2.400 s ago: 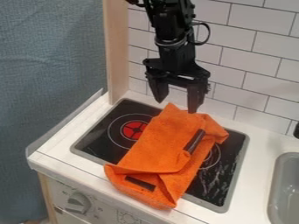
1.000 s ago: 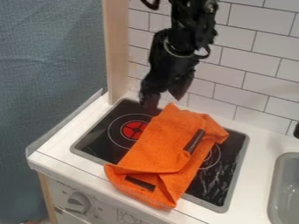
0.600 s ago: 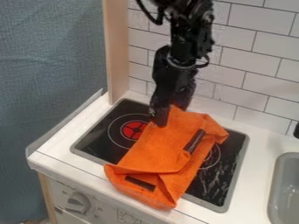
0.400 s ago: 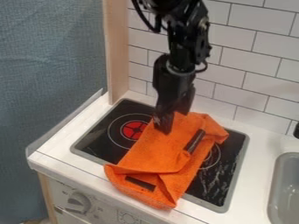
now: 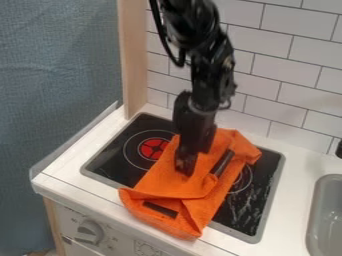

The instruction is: Move to the cloth left to the right

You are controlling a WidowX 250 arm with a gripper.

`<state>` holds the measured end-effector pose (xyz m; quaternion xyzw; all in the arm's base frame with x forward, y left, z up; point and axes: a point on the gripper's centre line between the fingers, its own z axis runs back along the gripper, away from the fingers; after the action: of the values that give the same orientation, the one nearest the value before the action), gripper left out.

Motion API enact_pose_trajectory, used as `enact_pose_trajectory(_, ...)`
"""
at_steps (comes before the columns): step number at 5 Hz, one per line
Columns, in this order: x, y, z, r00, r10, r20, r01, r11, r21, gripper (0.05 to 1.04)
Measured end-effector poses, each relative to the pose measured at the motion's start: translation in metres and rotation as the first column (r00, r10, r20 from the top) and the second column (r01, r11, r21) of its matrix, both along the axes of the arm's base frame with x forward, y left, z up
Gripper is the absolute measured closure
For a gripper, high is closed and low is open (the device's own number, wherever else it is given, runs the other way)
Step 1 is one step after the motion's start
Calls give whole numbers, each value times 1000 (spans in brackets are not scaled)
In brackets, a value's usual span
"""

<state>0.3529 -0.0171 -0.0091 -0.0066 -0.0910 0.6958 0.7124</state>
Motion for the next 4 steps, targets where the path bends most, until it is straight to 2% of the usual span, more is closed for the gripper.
enact_pose_trajectory(1,5,7,-13,999,31,-8,-31,1000,0,85)
enact_pose_trajectory(2,6,10,-15,1000,24,-2,-24,1000,17,85)
enact_pose_trajectory(3,12,16,-12,998,-51,24,50,996,68,85)
enact_pose_trajectory(4,14,17,-11,980,-199,7,198,975,97,85)
